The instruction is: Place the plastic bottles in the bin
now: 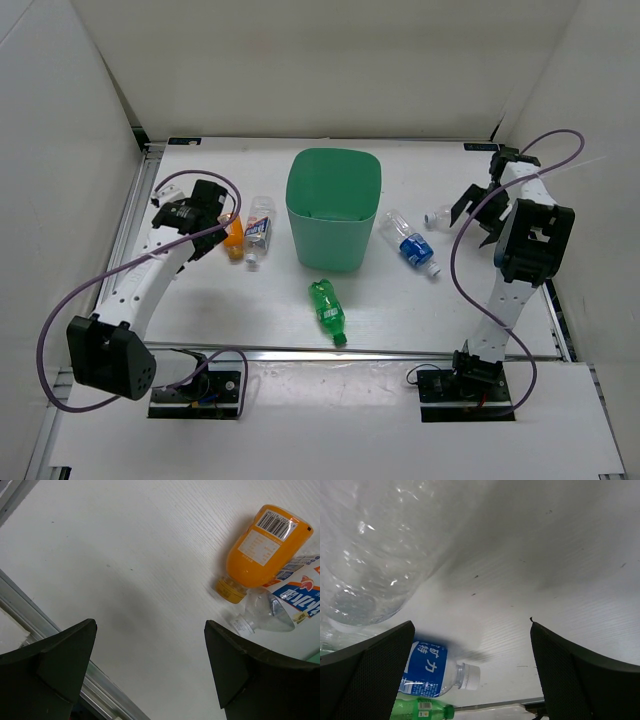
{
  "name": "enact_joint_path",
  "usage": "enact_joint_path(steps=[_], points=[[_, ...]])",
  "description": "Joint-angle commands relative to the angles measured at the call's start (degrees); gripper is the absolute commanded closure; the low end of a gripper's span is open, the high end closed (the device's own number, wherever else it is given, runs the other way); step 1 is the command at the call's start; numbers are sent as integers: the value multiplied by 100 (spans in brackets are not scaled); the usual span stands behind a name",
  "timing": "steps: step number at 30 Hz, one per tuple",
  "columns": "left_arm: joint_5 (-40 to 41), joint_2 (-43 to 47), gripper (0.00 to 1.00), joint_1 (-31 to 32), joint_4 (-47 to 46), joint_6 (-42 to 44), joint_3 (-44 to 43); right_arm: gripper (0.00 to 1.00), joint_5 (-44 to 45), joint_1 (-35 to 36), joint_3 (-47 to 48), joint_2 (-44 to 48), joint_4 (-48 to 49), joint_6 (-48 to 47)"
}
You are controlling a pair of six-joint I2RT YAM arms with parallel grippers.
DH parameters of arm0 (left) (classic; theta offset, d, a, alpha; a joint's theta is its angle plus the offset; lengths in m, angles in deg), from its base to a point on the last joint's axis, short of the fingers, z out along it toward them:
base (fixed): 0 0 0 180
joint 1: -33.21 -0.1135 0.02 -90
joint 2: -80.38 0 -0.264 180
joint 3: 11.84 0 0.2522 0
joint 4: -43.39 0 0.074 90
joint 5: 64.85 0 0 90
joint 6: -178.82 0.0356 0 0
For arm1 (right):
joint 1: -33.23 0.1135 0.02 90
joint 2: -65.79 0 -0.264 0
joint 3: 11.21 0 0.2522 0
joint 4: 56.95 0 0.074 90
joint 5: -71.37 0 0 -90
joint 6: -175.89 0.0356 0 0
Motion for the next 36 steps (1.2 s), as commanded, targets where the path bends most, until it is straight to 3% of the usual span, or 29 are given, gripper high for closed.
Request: enact_joint_path(steps=[1, 14, 21, 25, 30, 36], points=[[-50, -33, 0, -24, 53, -71, -122, 0, -357, 30, 25, 47, 134, 61], [-103, -34, 0, 143, 290, -282, -184, 0, -1087, -23, 630, 478, 556, 711], [-50, 71, 0, 196, 641, -457, -184, 0, -1844, 30, 2370, -732, 697, 1072], [2, 72, 0, 196, 844, -571, -184, 0, -1048, 153, 2644, -1148, 697, 941], [2, 72, 0, 196, 1099, -676, -184, 0, -413, 347, 2758, -1604, 776, -42], [55, -51, 0, 249, 1467, -791, -245, 0, -263, 276, 2731, -1877, 776, 44]])
